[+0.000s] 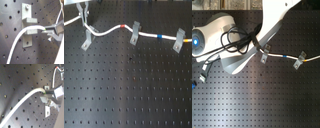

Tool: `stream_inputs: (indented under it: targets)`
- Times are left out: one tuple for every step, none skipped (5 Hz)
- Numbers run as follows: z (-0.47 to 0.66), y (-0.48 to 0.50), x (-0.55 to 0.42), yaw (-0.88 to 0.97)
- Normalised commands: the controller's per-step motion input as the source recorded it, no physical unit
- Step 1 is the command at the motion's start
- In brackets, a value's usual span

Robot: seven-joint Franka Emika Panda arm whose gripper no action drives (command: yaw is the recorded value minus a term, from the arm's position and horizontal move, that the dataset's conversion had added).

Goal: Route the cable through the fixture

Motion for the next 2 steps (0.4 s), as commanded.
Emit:
stream_inputs:
  targets:
    - [0.34, 0.108, -0.073, -0.33]
    - [0.0, -0.009, -0.008, 0.0]
